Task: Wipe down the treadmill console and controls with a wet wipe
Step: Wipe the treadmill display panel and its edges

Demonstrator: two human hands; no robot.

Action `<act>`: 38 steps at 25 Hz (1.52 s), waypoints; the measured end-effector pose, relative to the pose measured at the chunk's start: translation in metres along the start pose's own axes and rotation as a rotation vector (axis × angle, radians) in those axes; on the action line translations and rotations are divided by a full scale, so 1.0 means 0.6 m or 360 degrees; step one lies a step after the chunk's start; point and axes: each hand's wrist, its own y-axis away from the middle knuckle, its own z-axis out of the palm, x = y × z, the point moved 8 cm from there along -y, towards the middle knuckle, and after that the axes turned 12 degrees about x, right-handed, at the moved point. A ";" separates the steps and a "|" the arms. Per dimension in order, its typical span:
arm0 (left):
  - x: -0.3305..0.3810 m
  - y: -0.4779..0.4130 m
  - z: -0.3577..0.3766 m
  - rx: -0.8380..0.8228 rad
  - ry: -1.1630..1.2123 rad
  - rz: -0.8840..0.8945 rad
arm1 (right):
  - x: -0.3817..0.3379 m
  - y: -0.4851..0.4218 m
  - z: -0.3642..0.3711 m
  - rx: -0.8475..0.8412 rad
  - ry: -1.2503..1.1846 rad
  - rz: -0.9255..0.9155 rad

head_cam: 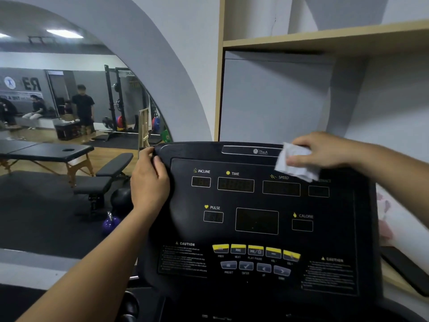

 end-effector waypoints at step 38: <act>0.227 0.001 0.221 -0.0833 -0.0752 0.0950 | -0.151 -0.111 0.059 -0.0317 0.0009 -0.0183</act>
